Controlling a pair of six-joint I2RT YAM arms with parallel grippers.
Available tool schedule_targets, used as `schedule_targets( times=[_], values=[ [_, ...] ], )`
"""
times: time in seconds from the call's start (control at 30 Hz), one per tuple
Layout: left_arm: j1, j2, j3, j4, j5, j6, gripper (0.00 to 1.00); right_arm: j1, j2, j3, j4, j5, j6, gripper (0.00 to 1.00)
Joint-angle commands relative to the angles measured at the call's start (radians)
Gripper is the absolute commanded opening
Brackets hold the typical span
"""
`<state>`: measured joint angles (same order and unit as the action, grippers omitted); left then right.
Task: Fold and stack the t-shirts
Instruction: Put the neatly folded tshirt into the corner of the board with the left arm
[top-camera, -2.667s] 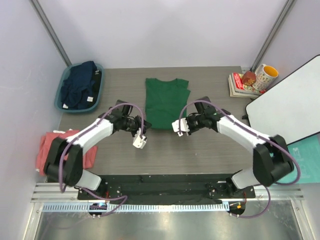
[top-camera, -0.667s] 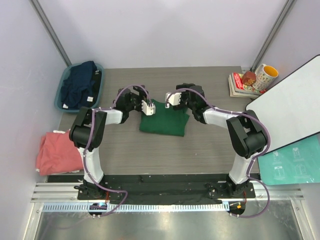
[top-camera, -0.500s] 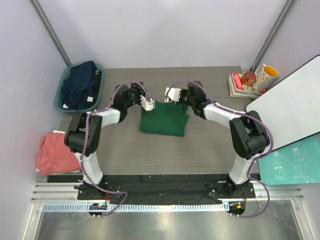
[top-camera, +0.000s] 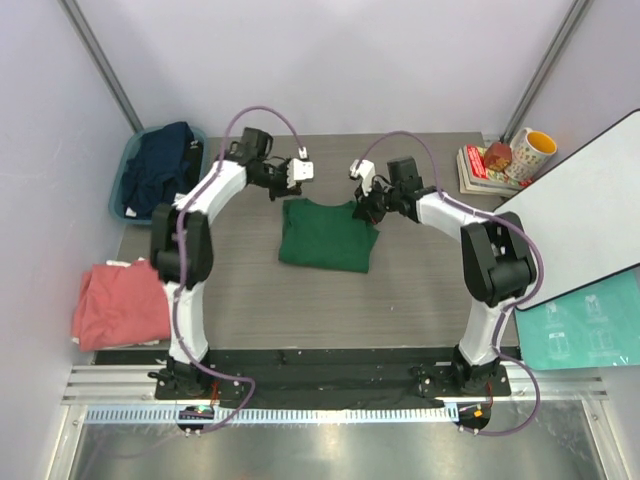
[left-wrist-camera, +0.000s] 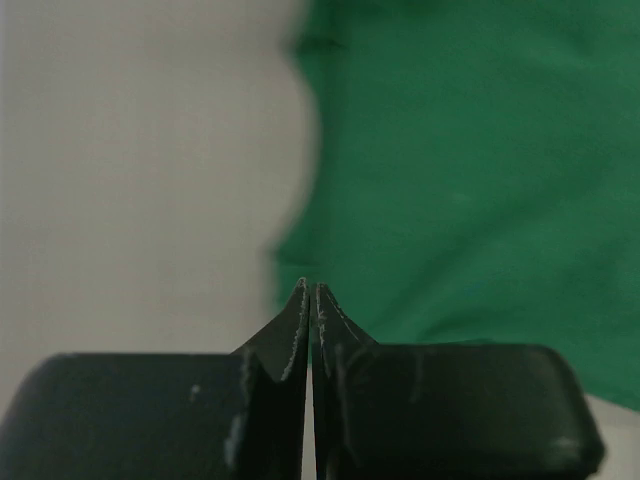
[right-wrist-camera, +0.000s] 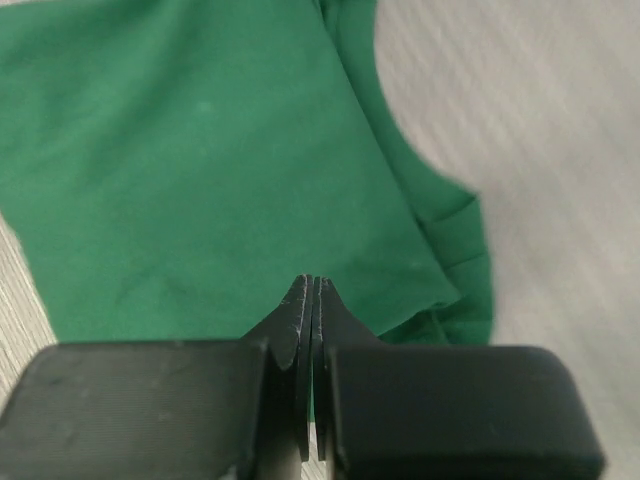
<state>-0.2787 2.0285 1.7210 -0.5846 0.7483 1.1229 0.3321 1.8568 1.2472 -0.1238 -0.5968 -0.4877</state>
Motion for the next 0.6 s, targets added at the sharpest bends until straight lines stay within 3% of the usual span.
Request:
schedule_targets(
  times=[0.0, 0.13, 0.23, 0.57],
  values=[
    [0.006, 0.225, 0.216, -0.582, 0.132, 0.018, 0.00, -0.031, 0.074, 0.080, -0.013, -0.101, 0.112, 0.01],
    [0.001, 0.328, 0.415, -0.679, 0.143, 0.038, 0.00, -0.039, 0.134, 0.129, -0.013, -0.078, 0.107, 0.01],
    [-0.005, 0.369, 0.479, -0.774, 0.103, 0.063, 0.00, -0.041, 0.160, 0.152, -0.023, -0.057, 0.101, 0.01],
    [-0.004, 0.253, 0.253, -0.703, -0.125, 0.112, 0.00, -0.056, 0.183, 0.185, -0.103, 0.098, 0.052, 0.01]
  ],
)
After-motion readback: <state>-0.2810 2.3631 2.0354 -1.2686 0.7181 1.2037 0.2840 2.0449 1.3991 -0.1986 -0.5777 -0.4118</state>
